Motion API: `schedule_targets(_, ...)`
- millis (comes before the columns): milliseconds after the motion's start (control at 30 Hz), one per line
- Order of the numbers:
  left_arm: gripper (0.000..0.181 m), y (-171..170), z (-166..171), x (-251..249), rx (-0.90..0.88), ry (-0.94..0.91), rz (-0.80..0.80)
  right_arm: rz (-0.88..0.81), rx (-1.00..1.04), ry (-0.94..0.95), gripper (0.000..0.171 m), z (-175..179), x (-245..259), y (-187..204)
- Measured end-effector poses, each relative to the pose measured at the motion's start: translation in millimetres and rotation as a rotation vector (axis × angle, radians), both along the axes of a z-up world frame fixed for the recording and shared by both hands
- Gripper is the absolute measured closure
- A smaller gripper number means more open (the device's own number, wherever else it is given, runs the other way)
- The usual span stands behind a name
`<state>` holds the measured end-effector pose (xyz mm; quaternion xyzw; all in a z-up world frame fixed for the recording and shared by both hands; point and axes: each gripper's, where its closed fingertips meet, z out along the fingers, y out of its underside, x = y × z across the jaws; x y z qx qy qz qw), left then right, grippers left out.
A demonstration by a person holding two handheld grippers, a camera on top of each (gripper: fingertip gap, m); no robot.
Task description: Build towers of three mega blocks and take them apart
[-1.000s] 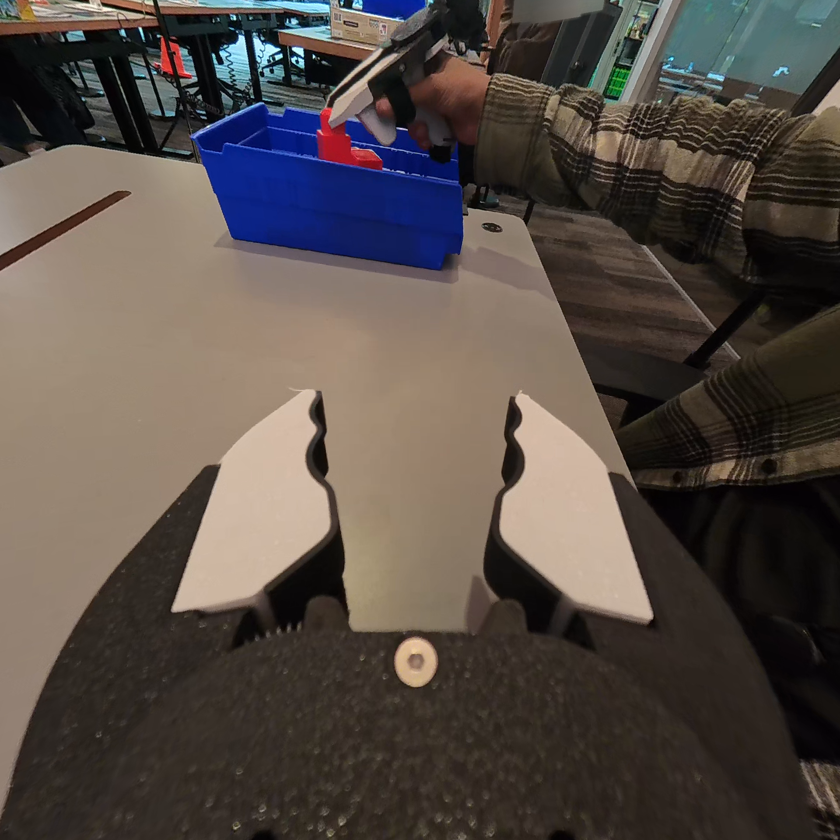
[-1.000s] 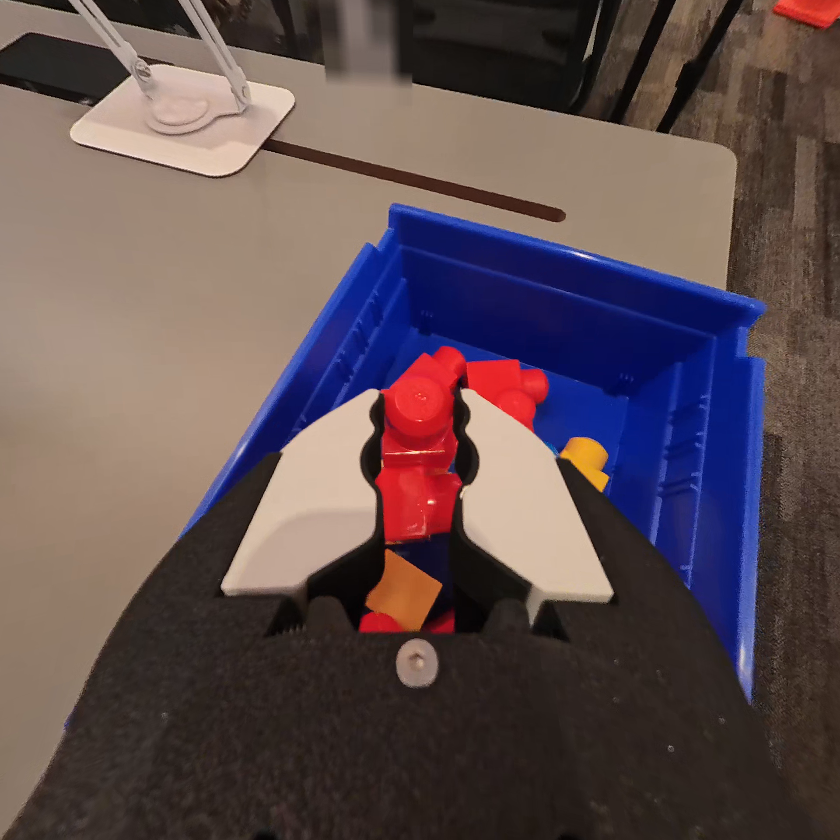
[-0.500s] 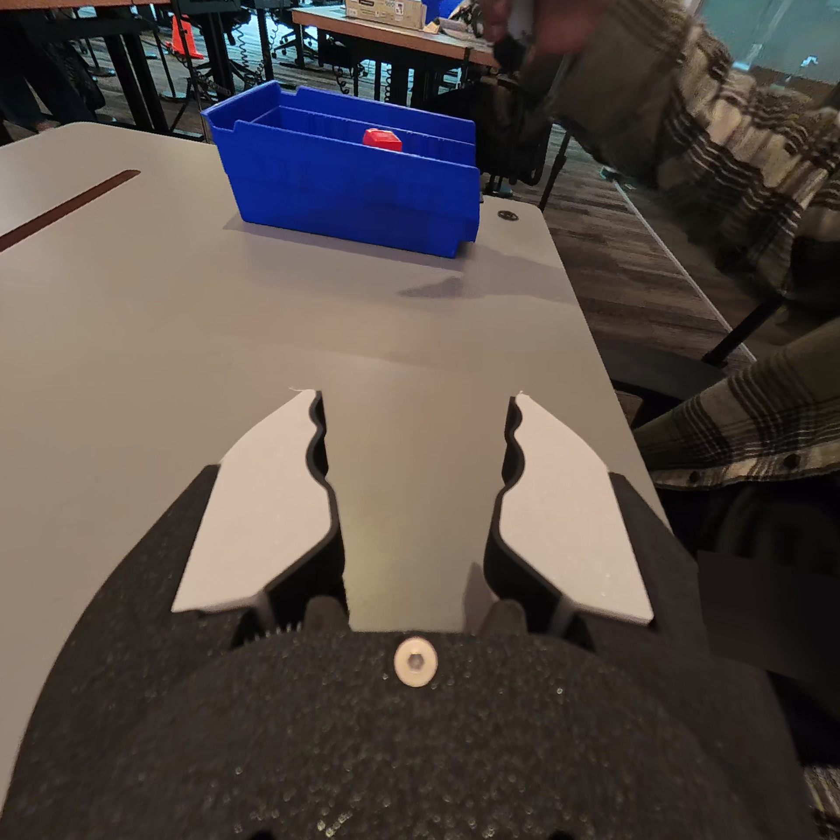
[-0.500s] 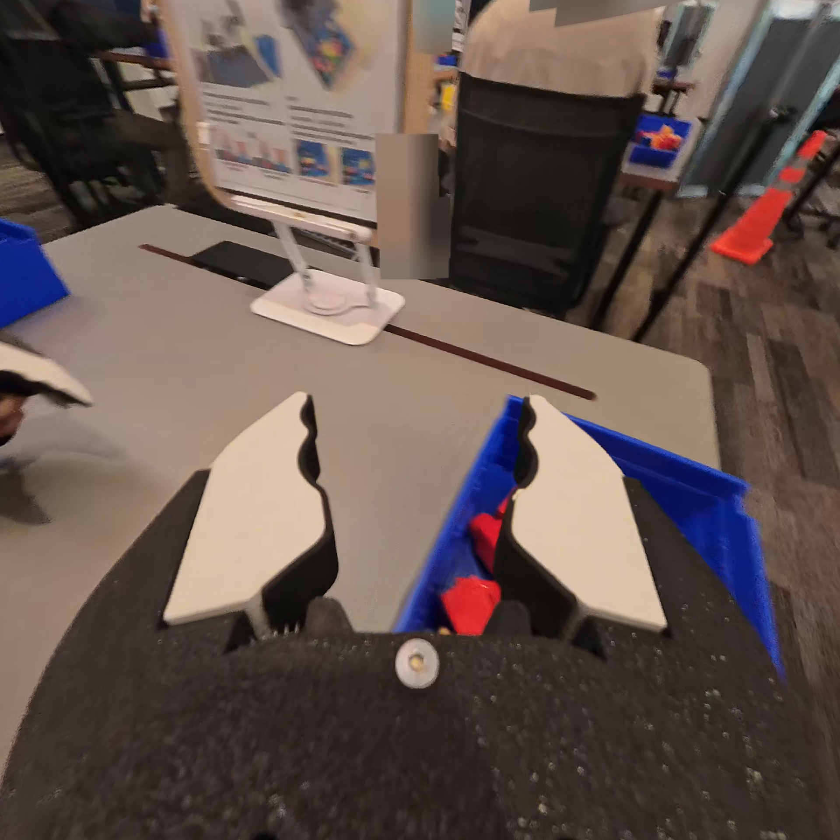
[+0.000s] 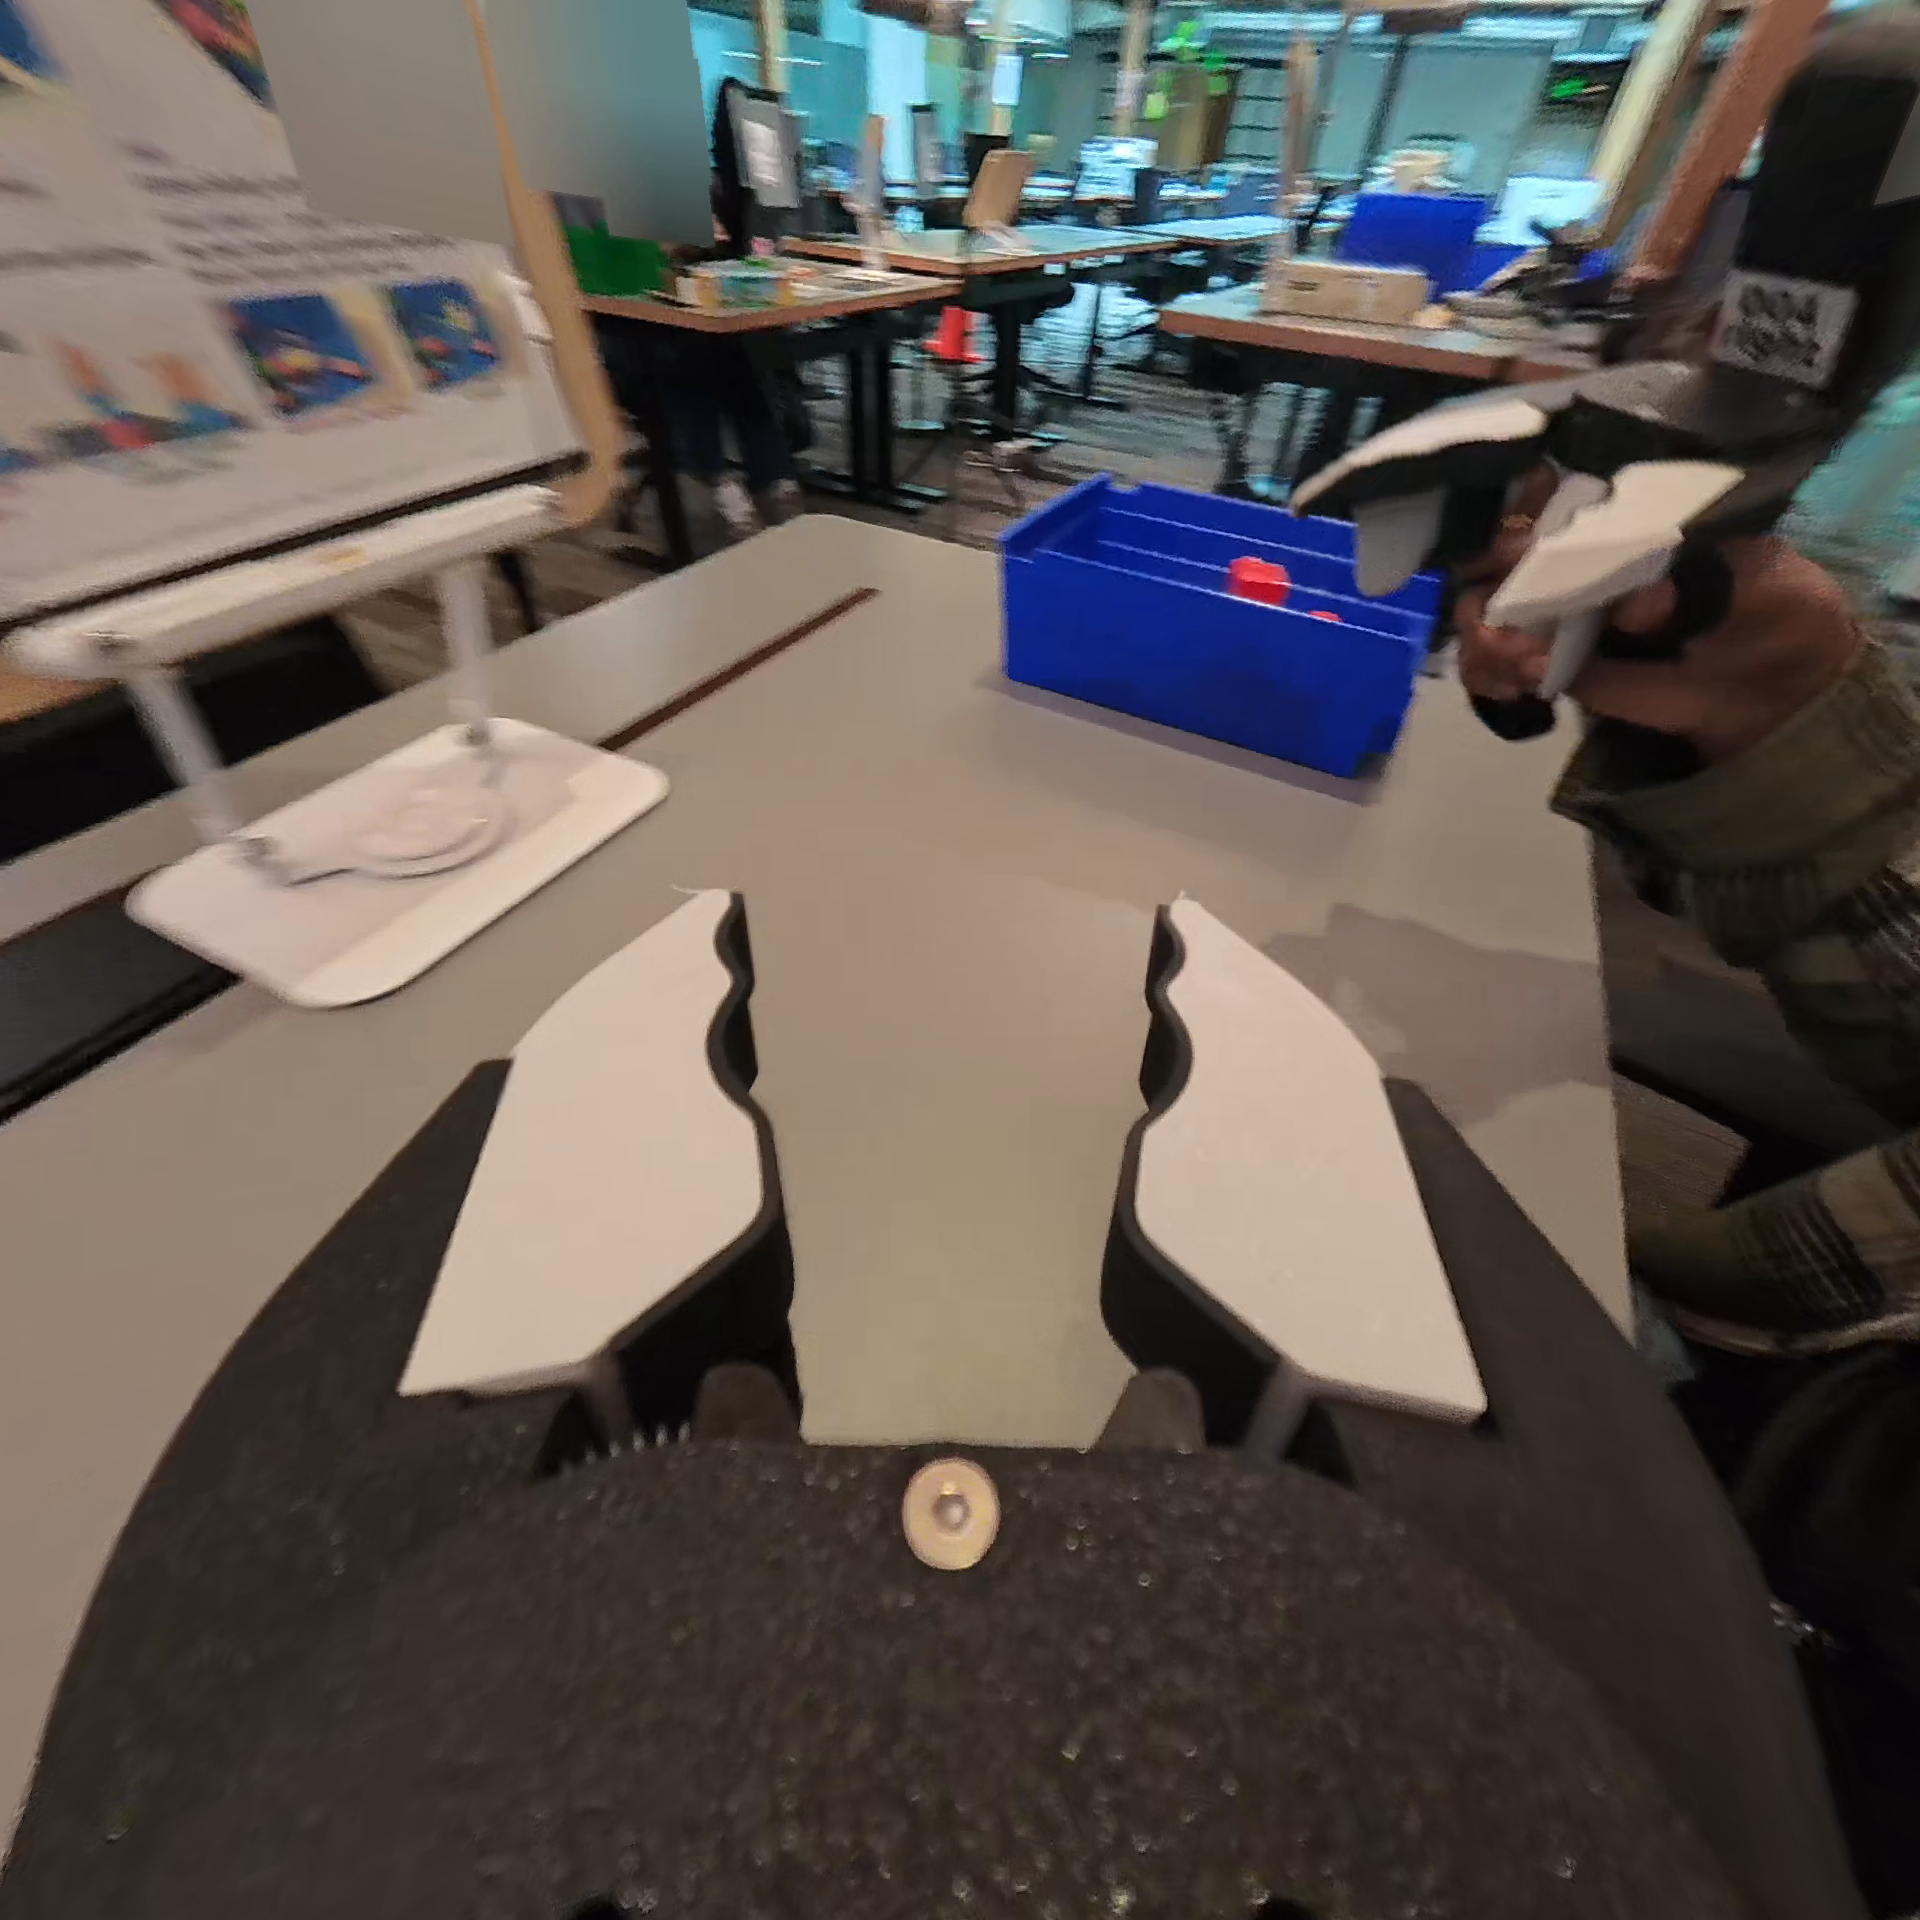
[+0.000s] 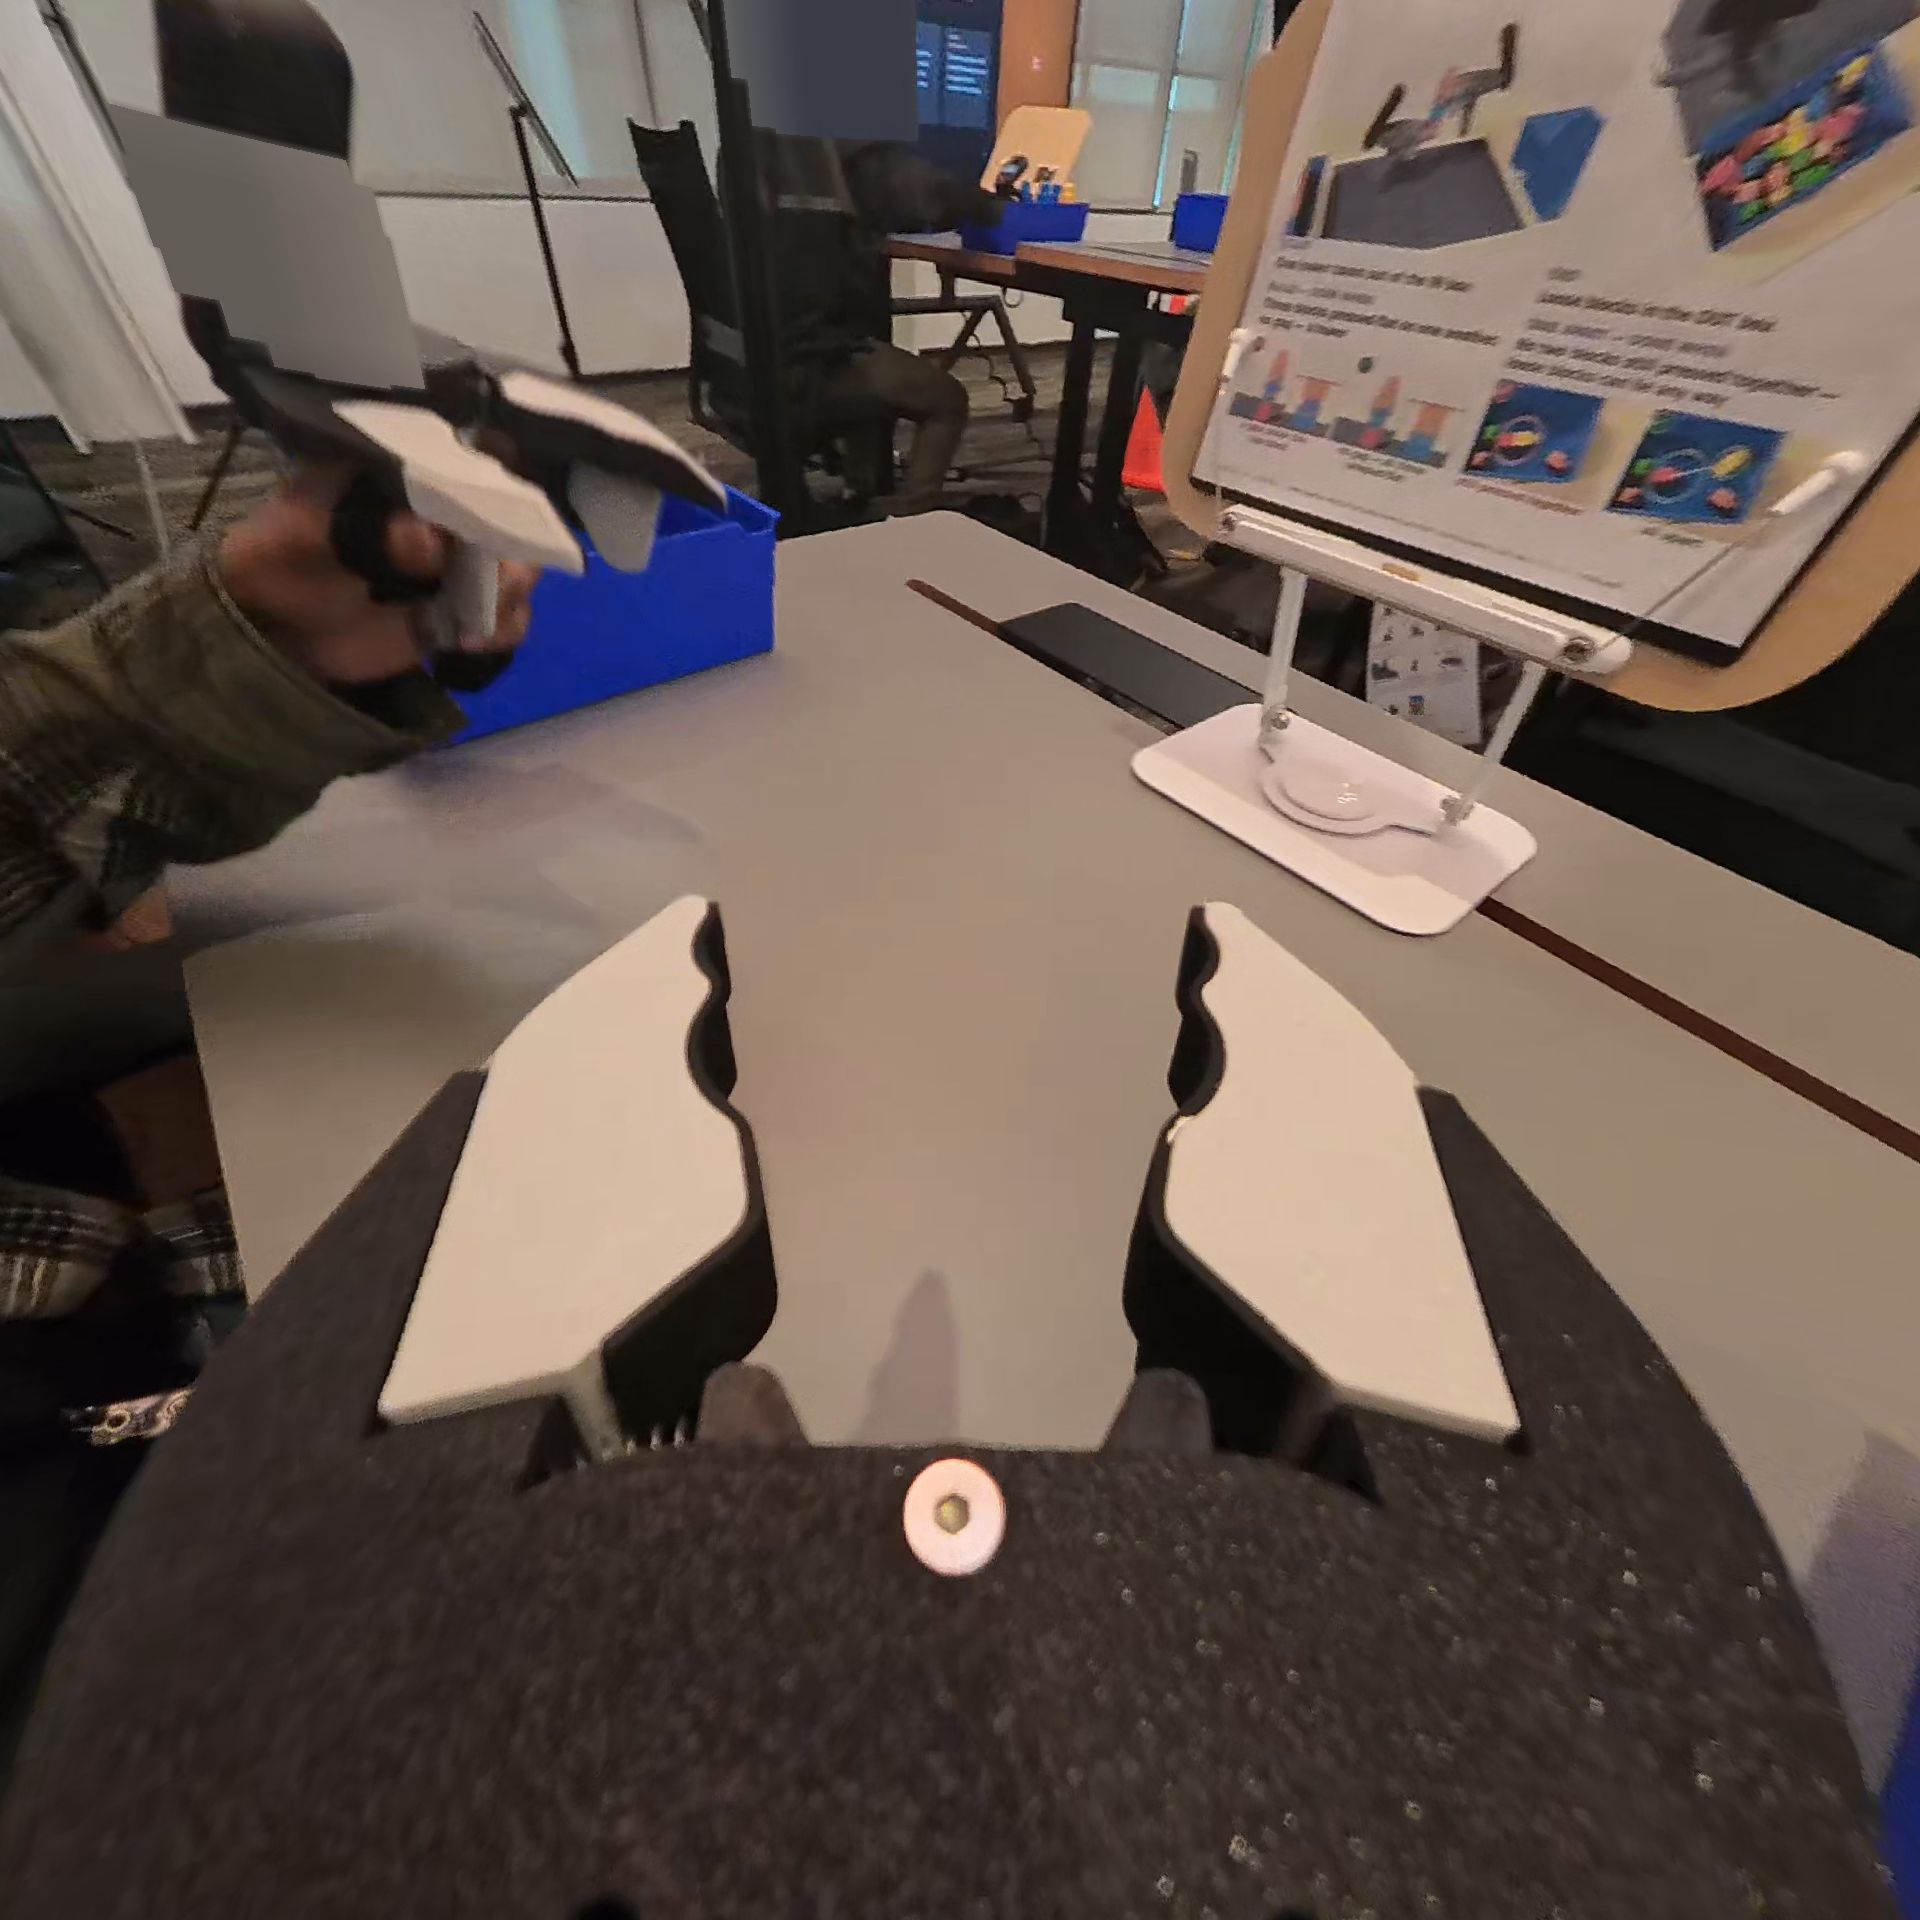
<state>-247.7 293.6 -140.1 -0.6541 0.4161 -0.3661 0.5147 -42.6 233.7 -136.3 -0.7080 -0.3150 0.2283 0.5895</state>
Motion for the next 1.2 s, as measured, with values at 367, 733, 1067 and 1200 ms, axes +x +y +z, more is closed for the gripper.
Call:
schedule_targets(367, 0.106, 53.0, 6.2, -330.6, -0.045, 0.12, 0.903, 0.098, -0.056, 0.094, 0.098, -31.2, -0.7, -4.8)
schedule_targets(733, 0.101, 105.1, -43.8, -413.6, -0.134, 0.189, 1.094, 0.134, -0.018, 0.098, 0.103, -33.6, -4.7, -9.8)
schedule_targets(1067, 0.104, 130.4, -73.9, -419.8, -0.224, 0.256, 1.103, 0.153, -0.04, 0.09, 0.104, -42.4, -8.7, -7.1)
schedule_targets(1200, 0.118, 132.4, -79.5, -420.3, -0.246, 0.282, 1.092, 0.156, -0.039, 0.09, 0.105, -42.7, -7.5, -7.2)
